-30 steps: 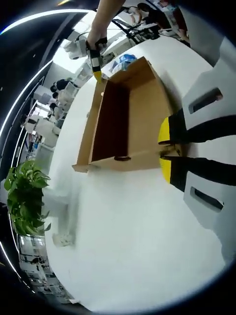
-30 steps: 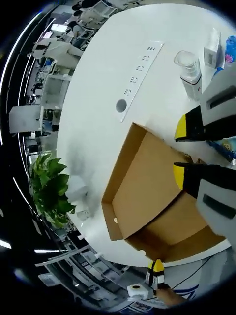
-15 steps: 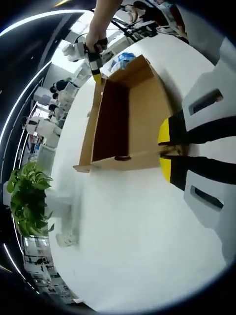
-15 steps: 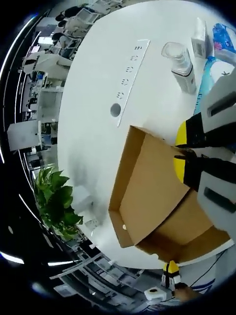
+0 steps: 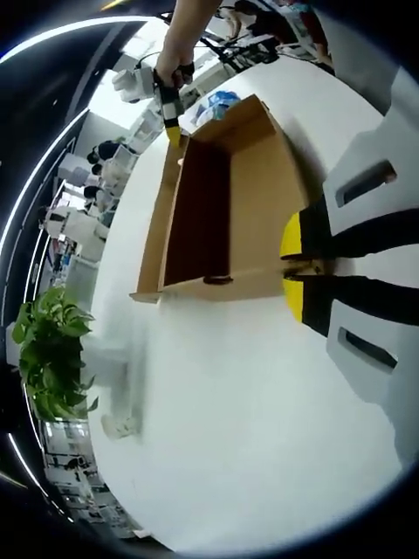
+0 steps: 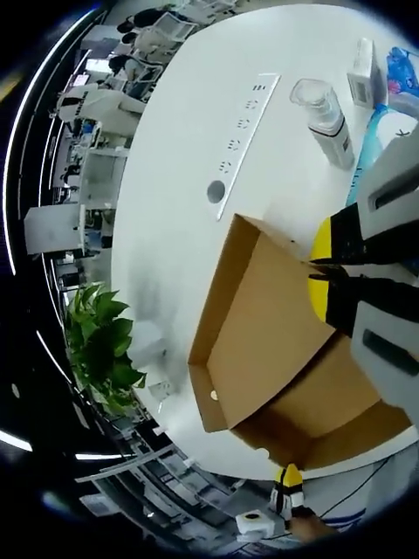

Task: Operate the shoe box by opening the lid, removing the specified soft item, and placing it in the target area until the item is outside and the box remains undamaged.

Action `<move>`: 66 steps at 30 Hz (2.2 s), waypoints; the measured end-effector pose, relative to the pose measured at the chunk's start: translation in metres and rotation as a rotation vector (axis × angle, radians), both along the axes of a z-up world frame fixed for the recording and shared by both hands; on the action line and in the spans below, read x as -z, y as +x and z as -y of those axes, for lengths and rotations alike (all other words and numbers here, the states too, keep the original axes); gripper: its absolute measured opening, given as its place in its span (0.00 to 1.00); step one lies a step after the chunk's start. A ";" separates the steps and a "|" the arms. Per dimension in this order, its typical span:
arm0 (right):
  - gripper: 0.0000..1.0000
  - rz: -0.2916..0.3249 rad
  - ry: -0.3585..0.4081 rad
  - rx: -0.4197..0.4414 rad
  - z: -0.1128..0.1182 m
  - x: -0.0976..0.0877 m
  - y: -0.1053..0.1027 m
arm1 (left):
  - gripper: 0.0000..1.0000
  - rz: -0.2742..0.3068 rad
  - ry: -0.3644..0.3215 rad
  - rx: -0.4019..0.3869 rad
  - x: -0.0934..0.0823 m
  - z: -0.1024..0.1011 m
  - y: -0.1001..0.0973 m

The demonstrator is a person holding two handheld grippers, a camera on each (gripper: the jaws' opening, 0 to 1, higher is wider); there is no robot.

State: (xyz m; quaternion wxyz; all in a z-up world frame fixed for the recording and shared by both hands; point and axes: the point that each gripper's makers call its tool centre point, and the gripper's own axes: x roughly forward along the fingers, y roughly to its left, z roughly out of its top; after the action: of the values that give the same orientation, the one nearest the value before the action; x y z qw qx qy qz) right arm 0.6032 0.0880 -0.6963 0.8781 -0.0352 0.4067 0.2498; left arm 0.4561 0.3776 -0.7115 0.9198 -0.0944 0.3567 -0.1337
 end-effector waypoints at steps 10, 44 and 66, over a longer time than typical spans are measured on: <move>0.00 0.039 0.054 -0.025 -0.005 -0.008 -0.005 | 0.02 0.001 -0.009 -0.010 0.000 0.000 -0.001; 0.00 0.315 -0.019 -0.241 -0.013 -0.026 -0.018 | 0.02 -0.005 -0.027 -0.030 0.000 0.000 -0.002; 0.00 0.456 -0.070 -0.396 -0.015 -0.040 -0.021 | 0.02 -0.009 -0.047 -0.047 0.000 -0.001 0.000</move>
State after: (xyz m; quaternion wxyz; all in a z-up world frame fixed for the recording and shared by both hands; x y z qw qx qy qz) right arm 0.5825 0.1034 -0.6559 0.8792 -0.1991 0.1926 0.3877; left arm 0.4556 0.3783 -0.7114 0.9185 -0.1249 0.3554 -0.1201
